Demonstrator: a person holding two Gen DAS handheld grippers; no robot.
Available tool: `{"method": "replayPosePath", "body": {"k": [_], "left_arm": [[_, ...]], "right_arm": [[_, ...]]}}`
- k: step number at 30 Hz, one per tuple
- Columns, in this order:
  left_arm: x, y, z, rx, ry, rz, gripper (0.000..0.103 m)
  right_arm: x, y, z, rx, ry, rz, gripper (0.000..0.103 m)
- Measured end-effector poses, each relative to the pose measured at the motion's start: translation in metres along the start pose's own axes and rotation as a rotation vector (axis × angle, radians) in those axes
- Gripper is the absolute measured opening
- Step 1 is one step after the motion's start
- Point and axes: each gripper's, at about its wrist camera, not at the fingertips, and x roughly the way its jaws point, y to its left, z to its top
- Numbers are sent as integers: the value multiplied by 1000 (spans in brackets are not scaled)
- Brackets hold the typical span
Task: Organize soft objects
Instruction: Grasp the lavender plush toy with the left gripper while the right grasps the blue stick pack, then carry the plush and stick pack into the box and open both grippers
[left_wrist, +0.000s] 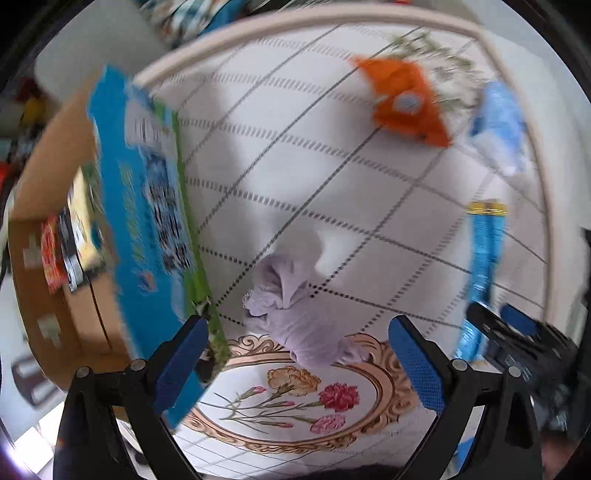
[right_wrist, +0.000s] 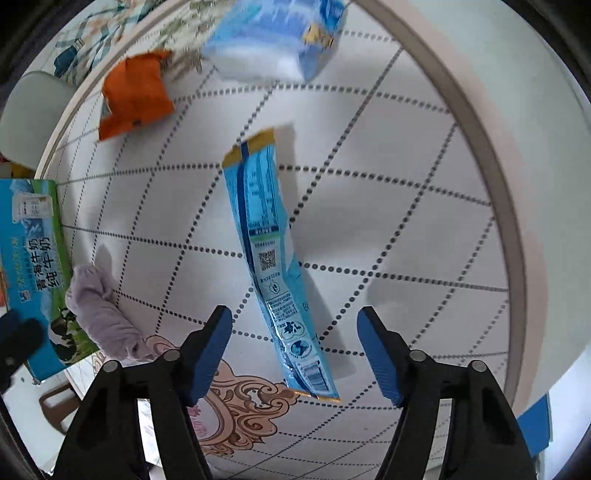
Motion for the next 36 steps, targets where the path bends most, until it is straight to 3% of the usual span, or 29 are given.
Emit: {"method": "replayPosePath", "body": {"k": [2, 7, 9, 12, 15, 17, 18, 21, 23, 24, 30, 36], "left_arm": [[16, -2, 0, -30, 34, -9, 100], [33, -20, -1, -24, 18, 107, 100], [36, -23, -2, -34, 20, 84, 100], [37, -26, -9, -58, 34, 33, 100], [50, -22, -14, -82, 55, 42, 100], [68, -15, -16, -116, 105, 35, 83], [74, -13, -18, -128, 124, 25, 83], [72, -9, -22, -163, 69, -33, 71], [70, -11, -25, -171, 55, -70, 47], [67, -11, -24, -175, 50, -83, 41], [54, -23, -29, -134, 15, -117, 39], [14, -27, -54, -93, -70, -179, 39]], "right_arm": [[4, 0, 0, -13, -2, 5, 65], [8, 3, -1, -42, -11, -17, 56], [8, 9, -3, -57, -11, -15, 50], [9, 15, -5, -82, -6, -26, 49], [11, 20, -7, -99, -8, -46, 47], [12, 25, -10, -104, -11, -61, 46], [11, 27, -10, -107, -15, -70, 40], [12, 31, -12, -107, -16, -82, 33], [13, 30, -11, -112, -21, -90, 29], [13, 31, -13, -115, -22, -97, 27], [5, 25, -20, -125, -31, -106, 16], [-16, 26, -30, -116, -46, -25, 14]]}}
